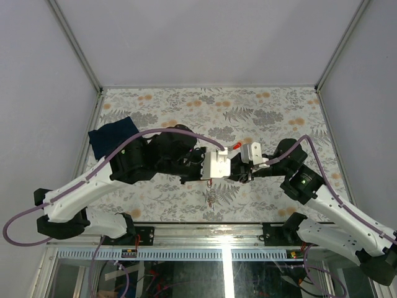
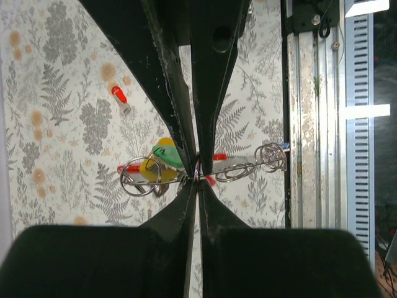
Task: Put the keys on the keyring
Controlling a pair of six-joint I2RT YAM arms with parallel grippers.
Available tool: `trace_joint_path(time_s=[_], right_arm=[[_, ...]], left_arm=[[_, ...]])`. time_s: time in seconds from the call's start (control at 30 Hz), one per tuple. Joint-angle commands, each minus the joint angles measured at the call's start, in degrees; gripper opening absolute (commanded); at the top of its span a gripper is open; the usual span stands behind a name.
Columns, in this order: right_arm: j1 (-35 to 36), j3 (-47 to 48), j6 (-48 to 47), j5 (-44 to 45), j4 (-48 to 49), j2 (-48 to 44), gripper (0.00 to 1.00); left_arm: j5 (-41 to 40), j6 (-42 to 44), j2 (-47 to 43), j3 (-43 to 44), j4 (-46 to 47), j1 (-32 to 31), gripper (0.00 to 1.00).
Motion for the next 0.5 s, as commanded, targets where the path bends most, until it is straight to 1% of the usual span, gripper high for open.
trace_joint_path(time_s=[0.0, 0.2, 0.47], right_arm=[[-0.17, 1.93, -0.13, 0.06, -0.14, 0.81, 0.13], [-0.19, 1.26, 0.7, 0.02, 1.21, 0.8, 0.15], [-0.16, 0.47, 2.05, -0.03, 3.03, 0.43, 0.2]], left_arm=[[-1.92, 2.11, 1.81, 5.16, -2.5, -0.3, 0.0], [-2.71, 2.64, 4.69, 8.77, -7.44, -0.33, 0.0], [-3.46, 2.69, 5.04, 9.59, -8.64, -0.35, 0.0]])
